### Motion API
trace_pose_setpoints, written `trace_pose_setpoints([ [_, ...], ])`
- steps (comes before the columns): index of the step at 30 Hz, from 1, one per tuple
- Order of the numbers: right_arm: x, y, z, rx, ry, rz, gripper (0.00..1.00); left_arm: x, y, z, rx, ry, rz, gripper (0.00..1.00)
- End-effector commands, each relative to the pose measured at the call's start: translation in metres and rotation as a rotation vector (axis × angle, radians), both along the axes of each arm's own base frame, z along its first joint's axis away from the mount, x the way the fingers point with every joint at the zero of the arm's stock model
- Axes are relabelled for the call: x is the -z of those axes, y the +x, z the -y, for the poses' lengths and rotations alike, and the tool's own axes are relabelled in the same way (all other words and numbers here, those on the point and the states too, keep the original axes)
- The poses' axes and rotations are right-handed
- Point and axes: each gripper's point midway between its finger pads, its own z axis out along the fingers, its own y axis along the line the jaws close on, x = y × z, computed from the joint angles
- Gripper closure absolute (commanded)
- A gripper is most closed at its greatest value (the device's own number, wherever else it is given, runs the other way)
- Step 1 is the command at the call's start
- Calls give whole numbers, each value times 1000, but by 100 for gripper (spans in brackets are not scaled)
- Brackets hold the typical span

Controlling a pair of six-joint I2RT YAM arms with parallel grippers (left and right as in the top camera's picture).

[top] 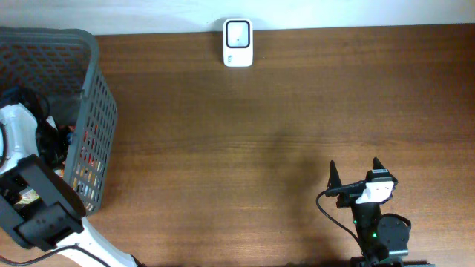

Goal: Scan the item barcode
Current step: 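Grasp the orange tissue pack and place it on the table center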

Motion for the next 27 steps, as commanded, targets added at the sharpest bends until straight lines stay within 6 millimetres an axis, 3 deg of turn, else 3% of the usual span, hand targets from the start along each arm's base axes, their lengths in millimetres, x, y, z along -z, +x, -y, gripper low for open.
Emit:
trace_pose_setpoints([
  [1, 3, 0, 2, 12, 5, -5, 1, 0, 4, 2, 9, -1, 15, 96],
  [3, 3, 0, 2, 12, 5, -5, 2, -11, 15, 5, 6, -30, 66, 100],
  [6, 3, 0, 2, 13, 5, -5, 2, -79, 55, 15, 12, -113, 257, 100],
  [8, 3, 0, 2, 12, 5, -5, 1, -181, 92, 17, 59, -89, 540, 100],
  [9, 3, 0, 2, 12, 5, -5, 2, -232, 100, 22, 93, -57, 672, 100],
  [10, 3, 0, 2, 13, 5, -5, 2, -268, 100, 28, 121, -34, 766, 100],
  [12, 3, 0, 2, 12, 5, -5, 1, -356, 89, 65, 233, 1, 1010, 100],
  [13, 3, 0, 2, 13, 5, -5, 2, -387, 80, 92, 305, 0, 1102, 100],
  [14, 3, 0, 2, 13, 5, -5, 2, -406, 75, 121, 377, -19, 1157, 100],
  [15, 3, 0, 2, 12, 5, -5, 2, -412, 73, 145, 431, -44, 1174, 100],
  [16, 3, 0, 2, 12, 5, -5, 2, -407, 73, 189, 522, -122, 1151, 100],
  [18, 3, 0, 2, 12, 5, -5, 2, -372, 76, 304, 849, -282, 1028, 100],
  [19, 3, 0, 2, 12, 5, -5, 2, -356, 77, 326, 904, -281, 971, 100],
  [21, 3, 0, 2, 12, 5, -5, 2, -299, 84, 369, 998, -210, 775, 100],
  [22, 3, 0, 2, 12, 5, -5, 2, -260, 84, 404, 1068, -235, 668, 100],
  [23, 3, 0, 2, 12, 5, -5, 2, -229, 86, 426, 1111, -238, 604, 100],
  [27, 3, 0, 2, 12, 5, -5, 2, -107, 118, 507, 1281, -221, 543, 100],
])
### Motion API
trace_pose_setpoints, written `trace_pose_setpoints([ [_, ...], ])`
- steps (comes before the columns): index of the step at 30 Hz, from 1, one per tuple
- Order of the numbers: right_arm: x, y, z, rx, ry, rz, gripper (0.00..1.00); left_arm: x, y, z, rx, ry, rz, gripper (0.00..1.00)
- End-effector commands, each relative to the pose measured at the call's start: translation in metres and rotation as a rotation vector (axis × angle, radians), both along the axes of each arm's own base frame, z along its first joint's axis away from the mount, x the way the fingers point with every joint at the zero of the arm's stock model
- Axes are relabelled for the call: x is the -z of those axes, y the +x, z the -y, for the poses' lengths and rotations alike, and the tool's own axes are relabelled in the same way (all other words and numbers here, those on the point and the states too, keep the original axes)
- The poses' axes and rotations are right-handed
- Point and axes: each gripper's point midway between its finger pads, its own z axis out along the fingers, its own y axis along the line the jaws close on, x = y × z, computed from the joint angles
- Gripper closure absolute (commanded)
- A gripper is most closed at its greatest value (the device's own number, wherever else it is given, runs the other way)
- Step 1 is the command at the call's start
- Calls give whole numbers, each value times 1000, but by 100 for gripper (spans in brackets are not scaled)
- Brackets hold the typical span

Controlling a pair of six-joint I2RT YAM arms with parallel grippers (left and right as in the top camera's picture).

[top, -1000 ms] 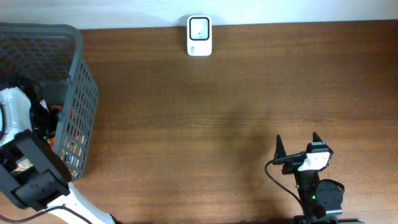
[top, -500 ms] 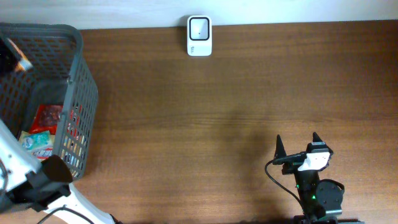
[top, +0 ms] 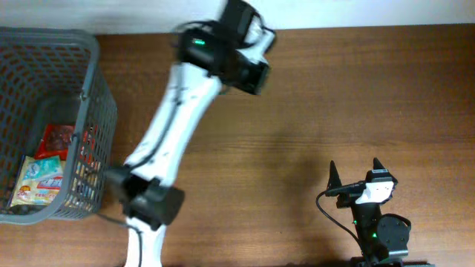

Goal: Scan the item barcode
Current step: 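Grasp the orange tissue pack and place it on the table center, then reach into the basket and grasp the green Kleenex pack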

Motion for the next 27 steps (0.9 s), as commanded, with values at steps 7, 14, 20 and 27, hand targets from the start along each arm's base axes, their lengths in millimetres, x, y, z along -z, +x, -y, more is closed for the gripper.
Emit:
trace_pose_setpoints([
  [7, 3, 0, 2, 12, 4, -5, 2, 175, -8, 83, 354, 245, 28, 98],
  [14, 3, 0, 2, 12, 4, -5, 2, 120, 14, 75, 251, 226, 98, 18],
  [20, 3, 0, 2, 12, 4, -5, 2, -127, 66, -159, -383, 12, 345, 8],
  [27, 3, 0, 2, 12, 4, -5, 2, -165, -13, -445, -1162, -3, 300, 1],
])
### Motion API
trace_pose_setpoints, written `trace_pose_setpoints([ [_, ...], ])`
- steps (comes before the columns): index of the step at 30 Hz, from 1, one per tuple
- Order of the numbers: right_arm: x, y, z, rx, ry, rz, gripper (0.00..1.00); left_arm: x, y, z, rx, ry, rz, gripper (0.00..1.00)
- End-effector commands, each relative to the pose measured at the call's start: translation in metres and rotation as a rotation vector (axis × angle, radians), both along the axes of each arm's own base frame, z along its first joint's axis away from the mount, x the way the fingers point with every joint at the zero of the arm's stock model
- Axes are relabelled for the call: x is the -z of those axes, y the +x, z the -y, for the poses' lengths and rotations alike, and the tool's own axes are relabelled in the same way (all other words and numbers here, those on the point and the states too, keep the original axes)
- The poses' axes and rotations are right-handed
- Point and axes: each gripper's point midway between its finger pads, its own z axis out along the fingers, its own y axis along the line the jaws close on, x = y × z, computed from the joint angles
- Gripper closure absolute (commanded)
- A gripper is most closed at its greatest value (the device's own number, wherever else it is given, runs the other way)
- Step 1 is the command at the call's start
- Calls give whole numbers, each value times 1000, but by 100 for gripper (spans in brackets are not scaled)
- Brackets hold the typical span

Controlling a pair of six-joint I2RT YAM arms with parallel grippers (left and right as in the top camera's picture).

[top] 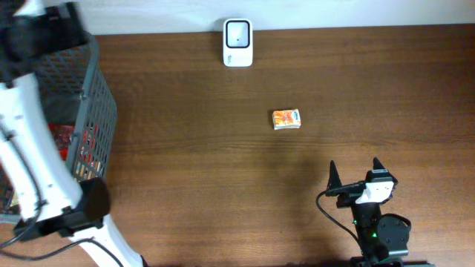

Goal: Scan the item barcode
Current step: 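Reach into the basket and grasp the green Kleenex pack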

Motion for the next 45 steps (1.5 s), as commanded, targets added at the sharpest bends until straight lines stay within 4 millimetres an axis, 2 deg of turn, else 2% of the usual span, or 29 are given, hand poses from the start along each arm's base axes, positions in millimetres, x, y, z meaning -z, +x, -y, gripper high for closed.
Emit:
trace_pose_setpoints([
  [1, 3, 0, 2, 12, 4, -5, 1, 10, -41, -71, -306, -120, -31, 1],
  [2, 3, 0, 2, 12, 4, -5, 2, 28, -57, -99, -468, -147, -88, 1],
  [3, 3, 0, 2, 12, 4, -5, 2, 48, -62, -117, -528, -161, -142, 1],
  [4, 3, 0, 2, 12, 4, -5, 2, 66, -66, -126, -582, -203, -191, 1],
  [5, 3, 0, 2, 12, 4, -5, 1, 85, -69, -131, -613, -230, -244, 1],
  [7, 3, 0, 2, 12, 4, -5, 2, 143, -80, -140, -765, -316, -399, 1],
  [9, 3, 0, 2, 12, 4, -5, 2, 185, -86, -150, -888, -316, -470, 0],
  [12, 3, 0, 2, 12, 4, -5, 1, 235, -99, -148, -1041, -376, -542, 6],
  [14, 3, 0, 2, 12, 4, -5, 2, 264, -111, -155, -1102, -370, -578, 8],
  [17, 3, 0, 2, 12, 4, -5, 2, 287, -125, -165, -1139, -379, -605, 8],
  [19, 3, 0, 2, 12, 4, -5, 2, 302, -135, -169, -1161, -388, -623, 15],
  [24, 3, 0, 2, 12, 4, -5, 1, 338, -150, -157, -1163, -392, -696, 27],
  [26, 3, 0, 2, 12, 4, -5, 2, 350, -155, -153, -1163, -393, -712, 34],
  [29, 3, 0, 2, 12, 4, -5, 2, 352, -152, -155, -1162, -392, -696, 80],
  [30, 3, 0, 2, 12, 4, -5, 2, 352, -152, -155, -1162, -392, -697, 86],
  [32, 3, 0, 2, 12, 4, -5, 2, 348, -150, -152, -1154, -415, -700, 100],
  [34, 3, 0, 2, 12, 4, -5, 1, 322, -138, -154, -1139, -447, -667, 100],
  [37, 3, 0, 2, 12, 4, -5, 1, 251, -104, -150, -1046, -563, -541, 100],
  [38, 3, 0, 2, 12, 4, -5, 2, 204, -81, -141, -936, -625, -433, 100],
  [39, 3, 0, 2, 12, 4, -5, 2, 166, -67, -129, -844, -658, -349, 100],
  [40, 3, 0, 2, 12, 4, -5, 2, 117, -42, -105, -599, -654, -229, 100],
  [41, 3, 0, 2, 12, 4, -5, 2, 77, -24, -79, -416, -621, -125, 100],
  [43, 3, 0, 2, 12, 4, -5, 1, 30, -13, -35, -273, -571, -19, 100],
  [44, 3, 0, 2, 12, 4, -5, 2, 15, -9, -11, -207, -552, 12, 100],
  [45, 3, 0, 2, 12, 4, -5, 1, 7, 0, 35, -90, -537, 6, 100],
])
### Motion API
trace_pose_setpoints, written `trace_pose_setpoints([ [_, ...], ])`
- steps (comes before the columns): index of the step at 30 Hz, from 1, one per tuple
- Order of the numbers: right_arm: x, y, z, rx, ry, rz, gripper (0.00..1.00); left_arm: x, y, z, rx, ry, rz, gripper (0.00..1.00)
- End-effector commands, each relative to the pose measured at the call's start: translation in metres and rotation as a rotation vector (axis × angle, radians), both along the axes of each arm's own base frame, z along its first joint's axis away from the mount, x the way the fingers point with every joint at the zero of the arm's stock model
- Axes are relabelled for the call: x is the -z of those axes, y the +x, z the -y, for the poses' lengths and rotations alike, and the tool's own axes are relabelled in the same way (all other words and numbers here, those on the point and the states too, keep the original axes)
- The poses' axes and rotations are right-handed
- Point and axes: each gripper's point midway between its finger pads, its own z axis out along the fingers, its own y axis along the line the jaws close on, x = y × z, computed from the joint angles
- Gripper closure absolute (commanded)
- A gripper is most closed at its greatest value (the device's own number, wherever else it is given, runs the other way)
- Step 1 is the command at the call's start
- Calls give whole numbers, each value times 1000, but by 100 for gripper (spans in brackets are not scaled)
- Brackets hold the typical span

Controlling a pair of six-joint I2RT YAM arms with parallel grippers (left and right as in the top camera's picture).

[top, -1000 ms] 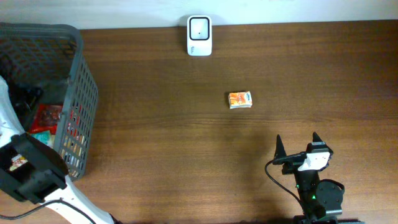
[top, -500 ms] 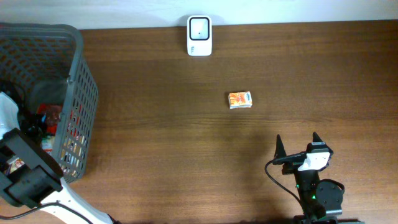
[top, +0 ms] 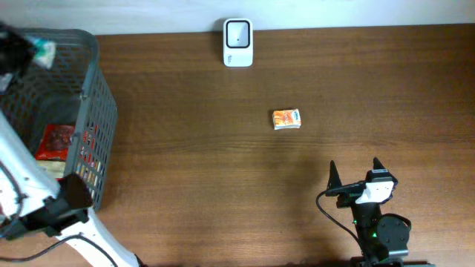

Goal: Scan the item barcode
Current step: 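Reach into the basket and grasp the green Kleenex pack, then place the green Kleenex pack left of the orange pack, then grasp the red HACKS candy bag from the basket and lift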

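The white barcode scanner [top: 237,33] stands at the table's far edge. A small orange packet [top: 286,119] lies on the wood, right of the middle. My left gripper [top: 18,48] is blurred over the far left corner of the grey basket [top: 100,111]. It looks shut on a pale green-white packet [top: 45,50]. My right gripper [top: 356,172] rests at the near right, open, with nothing between its fingers.
A red packet [top: 56,141] and other wrapped goods lie inside the basket. My white left arm [top: 22,185] crosses over the basket's near side. The wall runs along the table's far edge.
My left gripper, then dark and bare over the basket's far corner, now shows a pale packet at its tip. The orange packet, scanner and right arm have not moved.
My left arm was first down in the basket. Then it reached across to the scanner at the back. After that an orange packet lay on the table and the arm was back over the basket. Now it carries a pale packet there.
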Motion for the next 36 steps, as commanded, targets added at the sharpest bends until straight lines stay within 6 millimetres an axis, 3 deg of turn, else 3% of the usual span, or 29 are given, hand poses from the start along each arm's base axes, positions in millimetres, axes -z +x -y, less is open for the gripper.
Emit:
trace_pose_setpoints([
  [1, 3, 0, 2, 12, 4, -5, 2, -19, 13, 88, 254, 40, 67, 100],
  [4, 3, 0, 2, 13, 4, -5, 2, 3, 24, 185, 591, 128, 43, 100],
  [5, 3, 0, 2, 12, 4, -5, 1, 21, 27, 226, 748, 182, 22, 100],
  [7, 3, 0, 2, 13, 4, -5, 2, 81, 27, 286, 947, 294, -117, 100],
  [11, 3, 0, 2, 13, 4, -5, 2, 192, 12, 391, 1184, 275, -322, 100],
  [13, 3, 0, 2, 12, 4, -5, 2, 246, 6, 418, 1237, 318, -417, 100],
  [16, 3, 0, 2, 12, 4, -5, 2, 308, -10, 447, 1308, 325, -518, 83],
  [18, 3, 0, 2, 13, 4, -5, 2, 326, -13, 455, 1325, 329, -535, 37],
  [19, 3, 0, 2, 12, 4, -5, 1, 325, -11, 455, 1324, 329, -526, 31],
  [20, 3, 0, 2, 12, 4, -5, 2, 321, -9, 454, 1319, 328, -517, 18],
  [22, 3, 0, 2, 13, 4, -5, 1, 311, -7, 447, 1305, 324, -515, 18],
  [24, 3, 0, 2, 12, 4, -5, 2, 283, -1, 435, 1278, 320, -481, 18],
  [26, 3, 0, 2, 12, 4, -5, 2, 204, 22, 422, 1220, 291, -245, 25],
  [27, 3, 0, 2, 12, 4, -5, 2, 181, 27, 413, 1188, 296, -196, 25],
  [28, 3, 0, 2, 12, 4, -5, 1, 132, 32, 378, 1108, 324, -116, 24],
  [30, 3, 0, 2, 12, 4, -5, 2, 73, 32, 331, 1001, 345, -8, 25],
  [31, 3, 0, 2, 13, 4, -5, 1, 24, 26, 286, 898, 366, 81, 24],
  [32, 3, 0, 2, 13, 4, -5, 2, -8, 18, 248, 806, 393, 135, 23],
  [33, 3, 0, 2, 13, 4, -5, 1, -38, 8, 198, 671, 447, 172, 23],
  [35, 3, 0, 2, 12, 4, -5, 2, -70, -14, 120, 459, 501, 190, 24],
  [36, 3, 0, 2, 12, 4, -5, 2, -81, -30, 62, 283, 491, 179, 11],
])
